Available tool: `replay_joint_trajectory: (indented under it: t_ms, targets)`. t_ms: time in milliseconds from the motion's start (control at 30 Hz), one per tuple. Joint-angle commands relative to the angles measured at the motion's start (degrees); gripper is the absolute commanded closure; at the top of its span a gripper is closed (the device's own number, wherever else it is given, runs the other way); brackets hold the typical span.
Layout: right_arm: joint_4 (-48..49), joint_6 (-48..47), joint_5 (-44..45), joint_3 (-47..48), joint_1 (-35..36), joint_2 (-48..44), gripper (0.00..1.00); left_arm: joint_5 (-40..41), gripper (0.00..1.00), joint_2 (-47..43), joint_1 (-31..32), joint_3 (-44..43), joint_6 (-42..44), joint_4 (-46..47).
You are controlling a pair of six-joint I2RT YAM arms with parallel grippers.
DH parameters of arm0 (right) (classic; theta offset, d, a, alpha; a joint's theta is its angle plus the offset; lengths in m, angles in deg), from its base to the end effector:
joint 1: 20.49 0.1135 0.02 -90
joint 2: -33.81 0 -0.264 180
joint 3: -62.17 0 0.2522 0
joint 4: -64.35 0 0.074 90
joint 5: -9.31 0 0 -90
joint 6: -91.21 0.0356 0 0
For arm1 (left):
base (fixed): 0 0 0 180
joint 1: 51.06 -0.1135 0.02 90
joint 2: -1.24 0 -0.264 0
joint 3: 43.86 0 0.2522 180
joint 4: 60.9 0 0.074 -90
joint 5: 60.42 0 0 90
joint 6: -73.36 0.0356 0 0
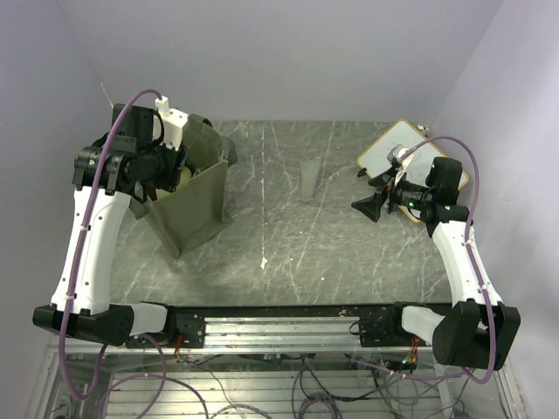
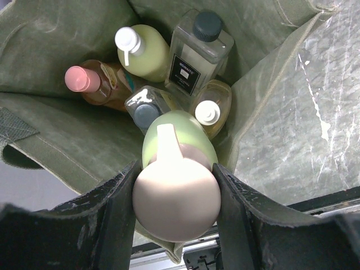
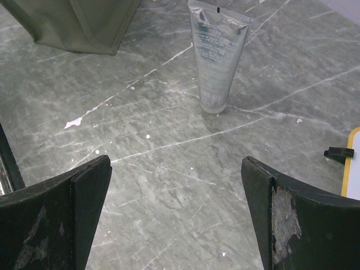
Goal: Place the personal care products into the canvas bag
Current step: Place the care product in the canvas bag.
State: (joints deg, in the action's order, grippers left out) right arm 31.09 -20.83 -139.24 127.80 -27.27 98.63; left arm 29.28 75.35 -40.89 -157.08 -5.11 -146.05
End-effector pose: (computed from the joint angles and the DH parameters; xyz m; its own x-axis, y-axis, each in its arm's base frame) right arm 0.2399 0.0021 0.3063 -0.2487 -0.1676 -0.9540 -0.8055 0.5828 0.1076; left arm 0.2160 -0.0389 0.4476 -0.6582 0.3211 -0.6809 0.3181 0.9384 0.1351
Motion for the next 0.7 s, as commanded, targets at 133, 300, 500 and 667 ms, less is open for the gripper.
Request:
replay_joint_trajectory:
  t_ms: [133, 300, 500, 667]
  targets:
    - [1.35, 0.35, -0.83, -0.7, -0.49, 0.56, 0.0, -9.34, 0.93, -1.99, -0.42, -4.38, 0.13, 1.78]
    - [1.54, 0.51, -0.87, -0.82, -0.49, 0.44, 0.0, -15.71, 0.93, -2.39, -0.42, -6.92, -1.37, 3.95]
    - [1.61, 0.56, -0.89, -0.99, -0.46, 0.35, 0.0, -16.03, 0.93, -1.23, -0.42, -5.54, -3.99, 6.69]
    - [1.5, 0.51, -1.04, -0.9, -0.52, 0.51, 0.0, -13.67, 0.93, -0.05, -0.42, -1.49, -5.1, 8.29]
